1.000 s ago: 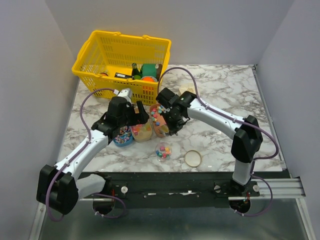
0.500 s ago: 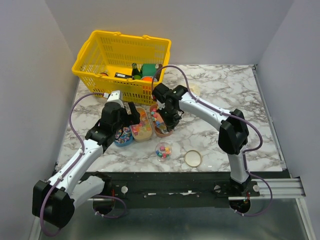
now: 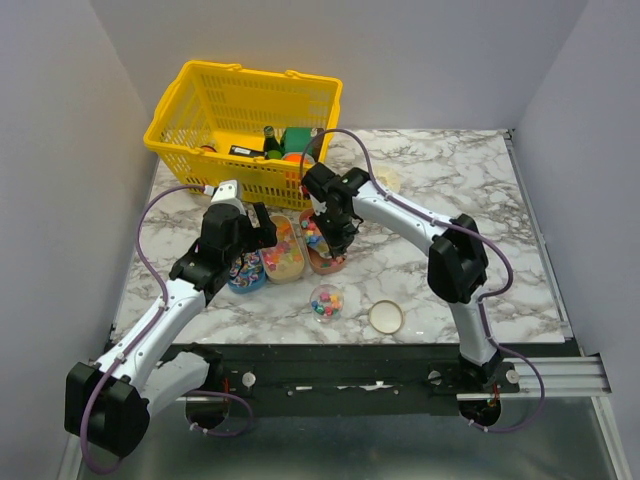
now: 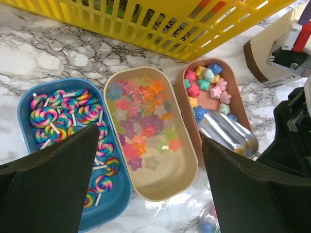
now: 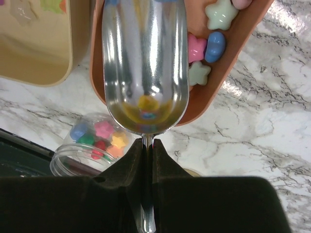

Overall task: Pack the candies
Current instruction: Scoop the fake candies from the storage box.

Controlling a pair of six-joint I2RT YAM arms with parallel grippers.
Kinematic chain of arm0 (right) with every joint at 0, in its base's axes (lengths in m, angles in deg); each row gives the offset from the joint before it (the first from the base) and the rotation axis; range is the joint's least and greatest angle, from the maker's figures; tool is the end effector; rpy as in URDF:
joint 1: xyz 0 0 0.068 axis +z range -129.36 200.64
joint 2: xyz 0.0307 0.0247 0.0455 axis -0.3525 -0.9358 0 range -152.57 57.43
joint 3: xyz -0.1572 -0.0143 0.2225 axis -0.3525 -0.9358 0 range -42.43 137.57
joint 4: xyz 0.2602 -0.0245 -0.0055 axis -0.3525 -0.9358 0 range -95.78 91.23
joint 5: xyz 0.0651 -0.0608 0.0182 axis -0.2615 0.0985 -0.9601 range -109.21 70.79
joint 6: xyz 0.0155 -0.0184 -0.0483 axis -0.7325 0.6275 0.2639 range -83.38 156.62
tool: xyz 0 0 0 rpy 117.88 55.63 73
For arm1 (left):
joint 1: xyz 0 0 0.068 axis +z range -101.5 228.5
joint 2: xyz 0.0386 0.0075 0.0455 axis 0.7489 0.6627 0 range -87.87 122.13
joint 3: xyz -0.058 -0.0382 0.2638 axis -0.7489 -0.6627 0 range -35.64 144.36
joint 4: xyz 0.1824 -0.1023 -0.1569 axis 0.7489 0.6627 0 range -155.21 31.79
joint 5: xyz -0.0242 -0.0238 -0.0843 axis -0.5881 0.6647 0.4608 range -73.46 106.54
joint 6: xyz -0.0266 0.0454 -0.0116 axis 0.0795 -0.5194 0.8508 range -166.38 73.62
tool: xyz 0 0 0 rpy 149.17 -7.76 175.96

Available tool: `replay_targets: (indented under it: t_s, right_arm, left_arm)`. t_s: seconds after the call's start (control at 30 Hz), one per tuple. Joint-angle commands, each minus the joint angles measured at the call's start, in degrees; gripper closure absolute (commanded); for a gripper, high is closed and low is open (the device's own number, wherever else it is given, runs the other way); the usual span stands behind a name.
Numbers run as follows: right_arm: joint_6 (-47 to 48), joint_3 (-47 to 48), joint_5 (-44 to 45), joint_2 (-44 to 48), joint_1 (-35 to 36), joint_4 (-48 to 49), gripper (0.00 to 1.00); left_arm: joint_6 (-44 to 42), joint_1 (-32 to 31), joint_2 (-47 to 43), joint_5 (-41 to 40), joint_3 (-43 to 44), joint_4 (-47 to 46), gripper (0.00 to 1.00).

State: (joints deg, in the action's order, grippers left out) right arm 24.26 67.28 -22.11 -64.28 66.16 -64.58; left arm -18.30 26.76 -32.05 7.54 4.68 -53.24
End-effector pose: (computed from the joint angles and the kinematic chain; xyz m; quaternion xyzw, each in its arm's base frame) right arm 0.3029 0.3109 0.2386 -0.2862 0.9520 0.0733 0.0807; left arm 0.2070 -0.0764 0.2739 -0.0878 0.8486 -0.1571 0.4975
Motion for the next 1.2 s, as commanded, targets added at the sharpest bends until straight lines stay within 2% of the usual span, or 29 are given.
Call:
replay_targets:
  t_s: [0.0,0.47,0.93,1.17]
  right_arm:
    - [-0.21,-1.16,1.13,-2.56,-0.17,4.18,0.99]
    - [-5.65,-1.69,4.48,-5.73,-2.19,9.55,0.99]
    - [-9.70,-4.77,3.25,-6.43,-3.86,15.17,0.99]
    - [-9.70,-7.84,8.07,-6.17,-3.86,19.03,0.99]
  left_arm:
    - [-0.74,0.38,-1.06,-1.99,-0.50,-0.89,0.01]
    - [-0.74,0.73,-0.70,-2.34,-1.03,-0.89,0.01]
    - [-0.57,0.82,-0.35,-2.52,-1.12,-1.24,0.01]
    - [-0.65,0.91,-0.44,-2.78,-1.12,-1.16,0.01]
